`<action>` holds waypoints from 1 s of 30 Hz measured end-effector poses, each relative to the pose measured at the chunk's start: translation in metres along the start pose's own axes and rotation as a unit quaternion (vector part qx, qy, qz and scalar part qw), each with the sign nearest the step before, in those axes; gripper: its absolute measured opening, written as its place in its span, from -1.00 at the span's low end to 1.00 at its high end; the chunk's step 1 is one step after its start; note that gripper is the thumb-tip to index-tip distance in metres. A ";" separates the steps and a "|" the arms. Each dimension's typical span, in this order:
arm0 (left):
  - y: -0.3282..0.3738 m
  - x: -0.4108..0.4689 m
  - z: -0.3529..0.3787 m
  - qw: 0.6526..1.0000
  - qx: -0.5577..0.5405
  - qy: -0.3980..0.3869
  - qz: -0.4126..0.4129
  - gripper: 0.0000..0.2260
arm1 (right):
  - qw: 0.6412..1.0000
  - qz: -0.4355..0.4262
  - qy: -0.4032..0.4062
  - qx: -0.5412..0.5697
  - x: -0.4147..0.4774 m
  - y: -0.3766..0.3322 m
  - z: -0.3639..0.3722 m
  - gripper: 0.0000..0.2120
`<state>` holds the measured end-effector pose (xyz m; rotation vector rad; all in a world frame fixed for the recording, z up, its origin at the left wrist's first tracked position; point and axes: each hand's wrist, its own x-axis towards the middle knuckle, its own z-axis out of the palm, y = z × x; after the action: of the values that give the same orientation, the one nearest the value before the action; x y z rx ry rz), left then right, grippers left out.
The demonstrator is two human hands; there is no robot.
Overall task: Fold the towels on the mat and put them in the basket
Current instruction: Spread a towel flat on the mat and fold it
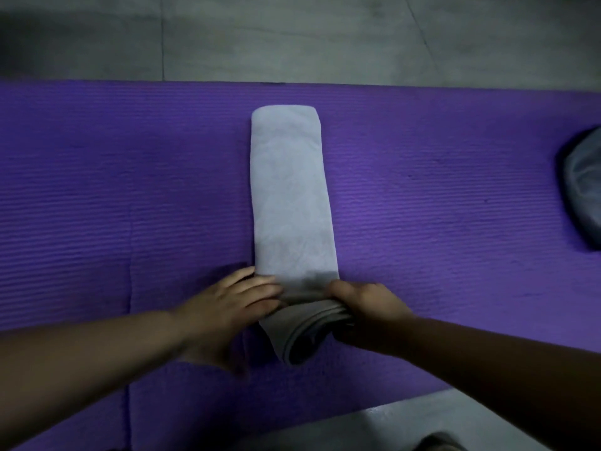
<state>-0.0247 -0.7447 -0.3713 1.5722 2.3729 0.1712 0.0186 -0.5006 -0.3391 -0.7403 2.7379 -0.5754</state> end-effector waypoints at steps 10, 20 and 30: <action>0.030 0.012 0.006 0.767 -0.537 0.126 -0.329 -0.21 | 0.836 0.276 0.049 0.471 0.001 -0.015 0.000 -0.65; 0.011 0.031 -0.015 0.802 -0.374 0.209 -0.416 -0.49 | 0.906 0.318 0.091 0.264 0.041 0.008 -0.007 -0.73; -0.022 0.045 -0.026 0.926 -0.019 0.318 -0.202 -0.67 | 0.928 0.331 -0.002 0.171 0.076 0.027 -0.009 -0.80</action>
<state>-0.0683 -0.7104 -0.3599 1.0712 3.0938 0.7239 -0.0597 -0.5165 -0.3531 0.2640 2.5404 -0.8347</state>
